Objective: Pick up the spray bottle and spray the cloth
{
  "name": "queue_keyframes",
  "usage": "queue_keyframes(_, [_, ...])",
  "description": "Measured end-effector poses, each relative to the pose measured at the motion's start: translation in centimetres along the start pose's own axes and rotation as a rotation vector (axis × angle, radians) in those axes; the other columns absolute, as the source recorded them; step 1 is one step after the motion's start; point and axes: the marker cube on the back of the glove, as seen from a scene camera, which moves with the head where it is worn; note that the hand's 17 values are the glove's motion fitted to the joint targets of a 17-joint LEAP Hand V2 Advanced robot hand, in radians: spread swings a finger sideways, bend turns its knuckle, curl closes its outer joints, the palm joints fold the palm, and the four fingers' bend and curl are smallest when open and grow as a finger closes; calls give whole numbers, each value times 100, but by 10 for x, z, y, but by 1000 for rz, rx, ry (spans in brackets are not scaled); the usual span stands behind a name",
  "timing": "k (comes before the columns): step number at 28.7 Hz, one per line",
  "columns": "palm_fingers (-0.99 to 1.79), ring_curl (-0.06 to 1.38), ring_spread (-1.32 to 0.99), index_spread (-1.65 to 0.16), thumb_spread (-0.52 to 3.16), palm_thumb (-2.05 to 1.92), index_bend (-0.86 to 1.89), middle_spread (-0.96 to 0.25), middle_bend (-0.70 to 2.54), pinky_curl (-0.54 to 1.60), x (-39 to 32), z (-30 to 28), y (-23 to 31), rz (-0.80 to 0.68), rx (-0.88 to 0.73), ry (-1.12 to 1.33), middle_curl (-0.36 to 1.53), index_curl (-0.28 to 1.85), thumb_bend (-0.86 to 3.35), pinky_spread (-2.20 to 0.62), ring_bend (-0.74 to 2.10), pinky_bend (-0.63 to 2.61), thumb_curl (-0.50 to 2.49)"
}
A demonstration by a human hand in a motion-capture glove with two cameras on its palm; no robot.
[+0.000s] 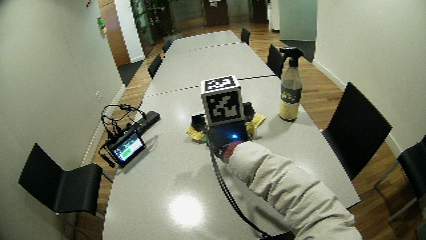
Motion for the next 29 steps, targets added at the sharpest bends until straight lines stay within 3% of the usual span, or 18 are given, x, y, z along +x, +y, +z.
queue_keyframes(12, [147,33,-14,-16,76,78,61,-10,83,31,-1,1,1,-11,1,-20,30,32,64,-15,87,81,26])
queue_keyframes(18, [129,39,-15,-18,88,75,60,-10,89,37,8,-2,14,-82,51,-153,36,36,61,-17,90,84,31])
queue_keyframes(23, [67,40,-12,-21,84,72,48,-7,71,37,47,-6,35,-102,109,-385,35,39,49,-13,78,65,33])
queue_keyframes(29, [44,36,-9,-22,88,78,47,-4,70,28,125,-10,59,-45,257,-938,37,40,46,-4,63,33,37])
